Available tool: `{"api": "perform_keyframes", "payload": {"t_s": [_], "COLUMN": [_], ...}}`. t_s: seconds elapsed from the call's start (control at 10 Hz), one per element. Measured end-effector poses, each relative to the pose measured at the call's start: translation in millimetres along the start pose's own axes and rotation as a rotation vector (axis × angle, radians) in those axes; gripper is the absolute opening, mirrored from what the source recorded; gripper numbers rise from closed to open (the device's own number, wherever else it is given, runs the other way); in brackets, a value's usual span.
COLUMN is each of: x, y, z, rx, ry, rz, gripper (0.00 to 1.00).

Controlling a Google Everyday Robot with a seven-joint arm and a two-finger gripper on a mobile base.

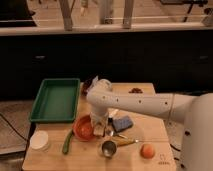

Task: Wipe red bowl with eraser

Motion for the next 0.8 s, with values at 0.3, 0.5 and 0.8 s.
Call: {"api": "perform_keyframes", "payload": {"t_s": [0.3,0.5,0.8], "x": [27,30,16], "y": [-21,-54,-105], "z": [-9,-11,-7], "rx": [-0.013,-0.022,-0.046], "ry": [0.016,0.02,0.014], "rz": [-0.005,-0.048,-0.166], "gripper": [0.0,0.0,0.0]}}
